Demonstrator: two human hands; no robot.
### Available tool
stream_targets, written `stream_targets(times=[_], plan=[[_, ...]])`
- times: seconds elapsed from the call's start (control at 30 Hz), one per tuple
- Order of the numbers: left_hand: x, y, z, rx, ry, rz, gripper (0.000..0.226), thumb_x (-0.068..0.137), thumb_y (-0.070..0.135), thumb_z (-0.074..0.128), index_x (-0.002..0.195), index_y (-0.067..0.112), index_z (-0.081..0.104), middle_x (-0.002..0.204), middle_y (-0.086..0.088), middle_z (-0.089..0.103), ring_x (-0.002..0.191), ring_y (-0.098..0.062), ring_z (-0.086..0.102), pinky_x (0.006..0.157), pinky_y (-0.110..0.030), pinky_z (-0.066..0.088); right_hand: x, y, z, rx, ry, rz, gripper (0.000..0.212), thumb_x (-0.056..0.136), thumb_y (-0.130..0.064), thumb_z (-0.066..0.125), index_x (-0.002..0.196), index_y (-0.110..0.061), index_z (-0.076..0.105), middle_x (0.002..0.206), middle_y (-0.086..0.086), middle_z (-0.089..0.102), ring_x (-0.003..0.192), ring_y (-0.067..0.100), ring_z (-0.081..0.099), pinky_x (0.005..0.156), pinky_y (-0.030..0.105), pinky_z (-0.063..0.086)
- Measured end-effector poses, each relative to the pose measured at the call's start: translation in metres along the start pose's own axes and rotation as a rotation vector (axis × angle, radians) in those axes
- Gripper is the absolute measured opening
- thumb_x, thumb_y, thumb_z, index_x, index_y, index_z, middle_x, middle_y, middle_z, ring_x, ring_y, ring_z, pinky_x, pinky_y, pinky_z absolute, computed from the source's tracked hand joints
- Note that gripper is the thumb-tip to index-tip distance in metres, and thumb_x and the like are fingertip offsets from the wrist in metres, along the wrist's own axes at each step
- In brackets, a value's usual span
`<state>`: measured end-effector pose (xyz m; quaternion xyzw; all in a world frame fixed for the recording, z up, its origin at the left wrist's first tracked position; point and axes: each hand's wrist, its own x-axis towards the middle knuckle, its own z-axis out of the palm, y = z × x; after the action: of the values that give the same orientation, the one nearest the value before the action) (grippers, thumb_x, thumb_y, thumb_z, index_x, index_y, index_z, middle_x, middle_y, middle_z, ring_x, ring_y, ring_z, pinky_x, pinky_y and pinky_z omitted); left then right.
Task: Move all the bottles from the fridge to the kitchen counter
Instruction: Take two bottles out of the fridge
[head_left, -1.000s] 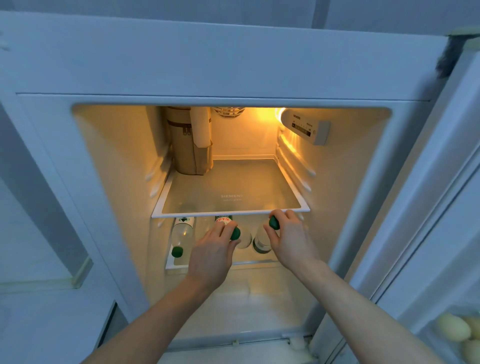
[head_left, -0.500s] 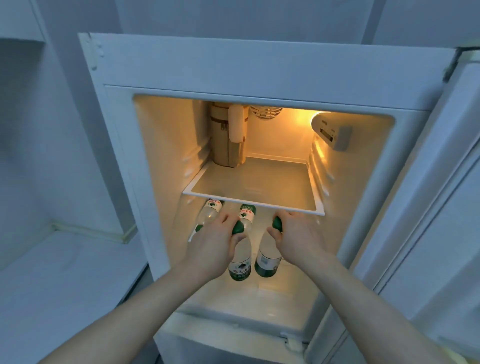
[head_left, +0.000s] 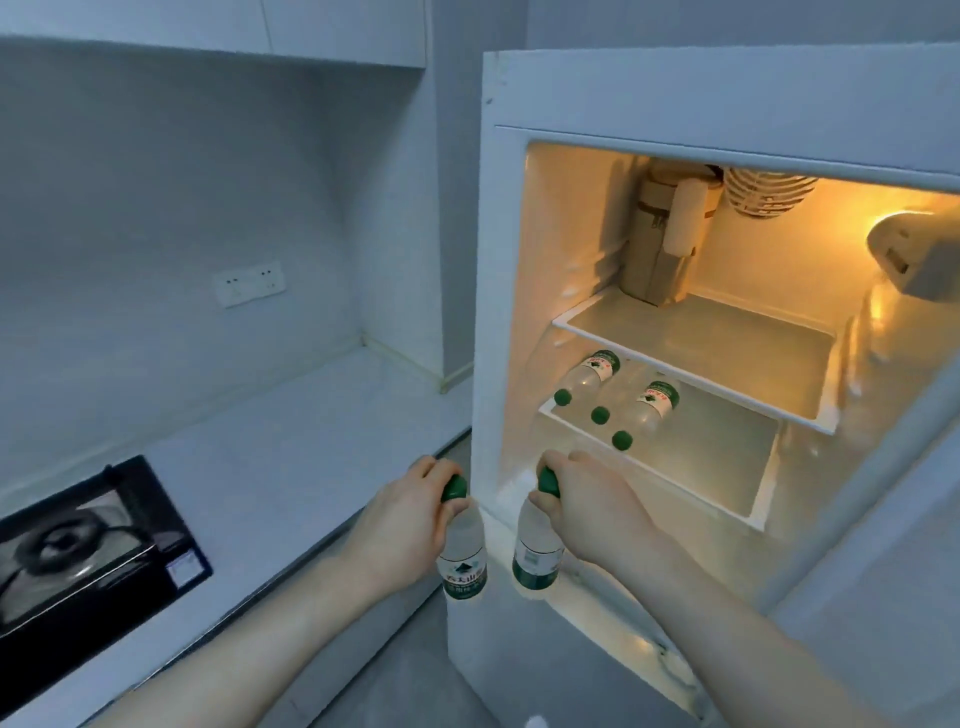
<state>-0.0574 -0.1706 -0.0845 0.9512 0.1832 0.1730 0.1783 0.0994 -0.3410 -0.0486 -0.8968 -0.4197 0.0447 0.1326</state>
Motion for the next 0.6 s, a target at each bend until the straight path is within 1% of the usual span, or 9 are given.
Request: stream_targets(times=[0.1,0.17,0.23,0.37,0.47,0.53,0.6], plan=[[-0.043,-0.027,-0.023,0.027,0.031,-0.122,0.022,0.103,0.041,0.049,0.121,0.029,0.050,0.108,0.010,0.048,0.084,-0.025,0.061,0.077,-0.043,0.052,0.000,-0.041,0.015,0.016,-0.044,-0.119,0.023,0.102,-0.041,0.055,0.108,-0.019,0.051,0.095,0.005,0.049,0.089,0.036,0.058,0.075,0.041,0.049],[-0.073,-0.045,-0.038,0.049,0.059,-0.190,0.019,0.103,0.042,0.049,0.119,0.032,0.049,0.106,0.011,0.047,0.083,-0.025,0.061,0.076,-0.042,0.052,-0.001,-0.071,0.024,0.020,-0.066,-0.203,0.022,0.102,-0.040,0.054,0.100,-0.021,0.044,0.094,0.004,0.049,0.085,0.035,0.055,0.074,0.041,0.049],[-0.101,-0.060,-0.054,0.065,0.094,-0.249,0.019,0.103,0.042,0.050,0.118,0.030,0.050,0.106,0.010,0.048,0.083,-0.025,0.061,0.077,-0.041,0.052,-0.003,-0.102,0.032,0.022,-0.083,-0.286,0.022,0.103,-0.040,0.053,0.096,-0.025,0.039,0.093,0.001,0.047,0.084,0.033,0.054,0.075,0.042,0.050],[-0.165,-0.090,-0.094,0.129,0.163,-0.403,0.024,0.103,0.041,0.050,0.123,0.028,0.051,0.112,0.008,0.050,0.084,-0.026,0.063,0.078,-0.043,0.051,-0.010,-0.178,0.049,0.058,-0.106,-0.425,0.019,0.103,-0.043,0.053,0.104,-0.025,0.048,0.098,0.001,0.053,0.085,0.032,0.057,0.076,0.041,0.050],[-0.214,-0.114,-0.125,0.155,0.203,-0.501,0.026,0.103,0.041,0.048,0.126,0.030,0.050,0.118,0.009,0.050,0.087,-0.030,0.063,0.079,-0.044,0.052,-0.021,-0.237,0.062,0.062,-0.139,-0.529,0.018,0.103,-0.041,0.052,0.104,-0.024,0.047,0.097,0.001,0.051,0.087,0.033,0.058,0.077,0.039,0.049],[-0.256,-0.132,-0.148,0.164,0.227,-0.558,0.025,0.103,0.041,0.048,0.125,0.031,0.049,0.118,0.010,0.050,0.087,-0.030,0.063,0.079,-0.044,0.053,-0.033,-0.283,0.076,0.069,-0.157,-0.603,0.016,0.103,-0.040,0.052,0.103,-0.025,0.046,0.097,0.001,0.050,0.086,0.033,0.057,0.074,0.037,0.046],[-0.289,-0.144,-0.165,0.182,0.243,-0.602,0.024,0.103,0.042,0.047,0.125,0.031,0.049,0.117,0.009,0.049,0.087,-0.028,0.062,0.079,-0.043,0.053,-0.045,-0.319,0.086,0.075,-0.162,-0.656,0.016,0.103,-0.041,0.052,0.103,-0.026,0.046,0.096,0.001,0.049,0.086,0.032,0.057,0.073,0.037,0.045]])
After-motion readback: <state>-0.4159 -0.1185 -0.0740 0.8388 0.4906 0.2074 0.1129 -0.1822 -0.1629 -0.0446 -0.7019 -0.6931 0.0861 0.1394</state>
